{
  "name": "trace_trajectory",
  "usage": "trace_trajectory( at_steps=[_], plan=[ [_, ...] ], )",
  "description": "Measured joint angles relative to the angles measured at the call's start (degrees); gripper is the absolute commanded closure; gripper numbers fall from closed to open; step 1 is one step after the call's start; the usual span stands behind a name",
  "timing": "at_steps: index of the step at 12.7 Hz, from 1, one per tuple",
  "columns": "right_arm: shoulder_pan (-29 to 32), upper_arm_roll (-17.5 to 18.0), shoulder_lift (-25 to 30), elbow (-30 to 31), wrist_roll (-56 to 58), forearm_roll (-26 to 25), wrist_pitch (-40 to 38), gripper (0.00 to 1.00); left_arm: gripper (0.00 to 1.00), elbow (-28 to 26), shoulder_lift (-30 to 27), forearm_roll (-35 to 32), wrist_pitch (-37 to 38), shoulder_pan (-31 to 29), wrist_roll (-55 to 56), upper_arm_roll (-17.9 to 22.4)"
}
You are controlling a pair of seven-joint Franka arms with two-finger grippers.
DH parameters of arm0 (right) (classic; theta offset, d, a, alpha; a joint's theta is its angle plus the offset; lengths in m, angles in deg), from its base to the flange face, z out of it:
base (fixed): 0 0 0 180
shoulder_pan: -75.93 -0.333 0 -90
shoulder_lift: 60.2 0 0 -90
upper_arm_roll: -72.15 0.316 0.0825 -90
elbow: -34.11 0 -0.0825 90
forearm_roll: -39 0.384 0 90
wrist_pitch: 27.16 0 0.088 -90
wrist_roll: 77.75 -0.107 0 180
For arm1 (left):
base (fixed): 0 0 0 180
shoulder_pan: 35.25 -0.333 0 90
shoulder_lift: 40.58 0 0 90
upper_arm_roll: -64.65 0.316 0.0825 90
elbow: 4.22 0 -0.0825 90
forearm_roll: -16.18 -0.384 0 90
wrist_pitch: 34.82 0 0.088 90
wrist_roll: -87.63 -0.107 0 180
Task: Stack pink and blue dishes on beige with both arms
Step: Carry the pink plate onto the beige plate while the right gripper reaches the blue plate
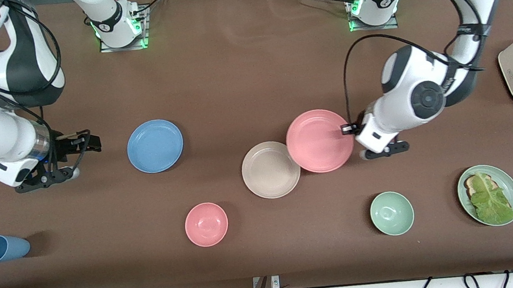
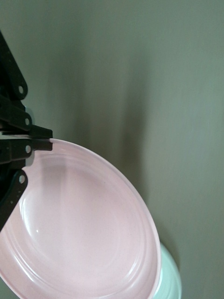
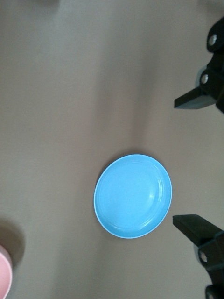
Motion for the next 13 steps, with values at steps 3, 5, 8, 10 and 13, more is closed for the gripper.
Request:
trace_trajectory(
  at_steps=[3,5,8,10,13],
  plan=[
    [-0.12,0.0,-0.7,6.46,-0.15,0.01,7.54,0.01,1.0,3.93,5.27,0.0,-1.22,5.51,1.6,0.26],
    [-0.1,-0.11,-0.68,13.21,-0.34,0.0,15.17,0.01,1.0,6.6,9.56,-1.16,-2.31,8.41,2.29,1.15],
    [-0.02,-0.52,-0.14,21.74,-0.95,0.07,23.6,0.01,1.0,9.36,13.65,-2.63,-3.55,10.21,3.73,2.0],
    [-0.02,-0.54,0.89,27.73,-1.68,0.1,29.96,0.01,1.0,10.46,14.61,-2.64,-4.84,10.83,4.26,2.48],
    [-0.02,-0.54,2.7,37.37,-2.12,0.1,40.41,0.01,1.0,11.01,15.1,-2.64,-7.22,11.97,5.87,3.5]
  ],
)
